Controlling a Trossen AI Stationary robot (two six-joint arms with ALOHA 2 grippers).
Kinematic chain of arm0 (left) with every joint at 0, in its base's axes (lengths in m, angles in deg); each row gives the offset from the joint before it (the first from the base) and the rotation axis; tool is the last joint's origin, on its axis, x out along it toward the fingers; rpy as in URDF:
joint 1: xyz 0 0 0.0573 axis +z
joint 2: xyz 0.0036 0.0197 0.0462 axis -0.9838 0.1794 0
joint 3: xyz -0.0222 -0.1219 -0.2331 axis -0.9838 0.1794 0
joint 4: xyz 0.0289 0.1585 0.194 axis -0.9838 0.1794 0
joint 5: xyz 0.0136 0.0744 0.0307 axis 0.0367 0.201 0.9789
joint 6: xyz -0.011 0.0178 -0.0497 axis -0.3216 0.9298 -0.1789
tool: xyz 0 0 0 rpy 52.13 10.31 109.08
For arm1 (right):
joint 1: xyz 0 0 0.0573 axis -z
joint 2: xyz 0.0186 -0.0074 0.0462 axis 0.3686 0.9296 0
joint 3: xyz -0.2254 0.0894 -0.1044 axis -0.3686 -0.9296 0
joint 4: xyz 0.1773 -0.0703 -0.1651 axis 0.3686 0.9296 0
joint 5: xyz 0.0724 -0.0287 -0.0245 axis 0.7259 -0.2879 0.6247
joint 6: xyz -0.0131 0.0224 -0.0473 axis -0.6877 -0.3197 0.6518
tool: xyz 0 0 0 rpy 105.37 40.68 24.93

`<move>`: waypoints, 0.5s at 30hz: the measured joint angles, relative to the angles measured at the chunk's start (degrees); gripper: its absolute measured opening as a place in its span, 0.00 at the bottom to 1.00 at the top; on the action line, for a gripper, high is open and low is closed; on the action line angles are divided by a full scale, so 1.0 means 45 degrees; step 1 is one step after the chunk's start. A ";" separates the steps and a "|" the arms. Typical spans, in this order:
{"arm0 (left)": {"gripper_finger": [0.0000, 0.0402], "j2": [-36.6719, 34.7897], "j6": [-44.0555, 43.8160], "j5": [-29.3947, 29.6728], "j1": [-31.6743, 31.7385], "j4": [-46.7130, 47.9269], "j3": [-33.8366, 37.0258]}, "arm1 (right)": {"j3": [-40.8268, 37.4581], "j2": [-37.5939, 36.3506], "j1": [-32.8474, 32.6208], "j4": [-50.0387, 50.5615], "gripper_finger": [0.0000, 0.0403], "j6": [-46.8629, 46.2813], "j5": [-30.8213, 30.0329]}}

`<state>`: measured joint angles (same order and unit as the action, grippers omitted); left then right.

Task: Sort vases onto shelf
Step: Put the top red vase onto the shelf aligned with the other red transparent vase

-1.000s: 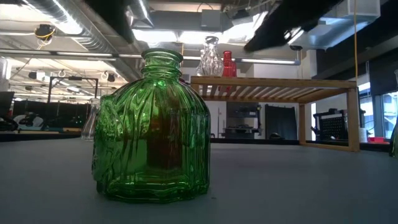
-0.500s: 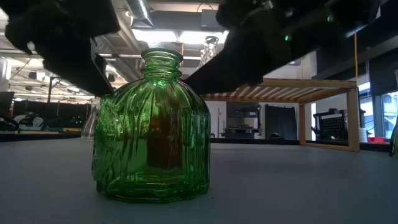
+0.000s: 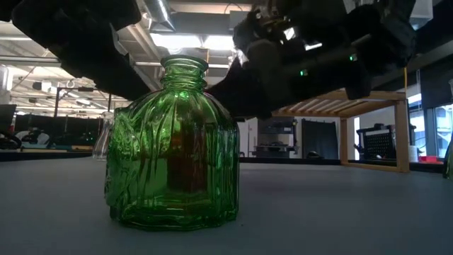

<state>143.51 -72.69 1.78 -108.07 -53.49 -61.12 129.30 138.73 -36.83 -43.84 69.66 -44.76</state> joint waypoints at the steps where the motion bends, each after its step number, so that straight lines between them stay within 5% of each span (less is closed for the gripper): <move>1: 0.42 0.0000 0.0003 0.0000 0.0000 0.0000 0.0000 | 0.0000 0.0093 0.0005 -0.0268 0.67 0.0036 0.0008; 7: 0.42 0.0000 0.0012 0.0075 0.0000 0.0002 0.0002 | 0.0005 0.0482 0.0000 -0.1197 0.64 0.0137 -0.0042; 15: 0.42 0.0000 0.0012 0.0083 0.0000 0.0000 0.0003 | 0.0005 0.0482 -0.0005 -0.1173 0.34 0.0651 -0.0095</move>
<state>143.51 -72.63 2.15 -108.07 -53.49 -61.11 129.32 140.90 -36.86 -49.12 72.59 -45.19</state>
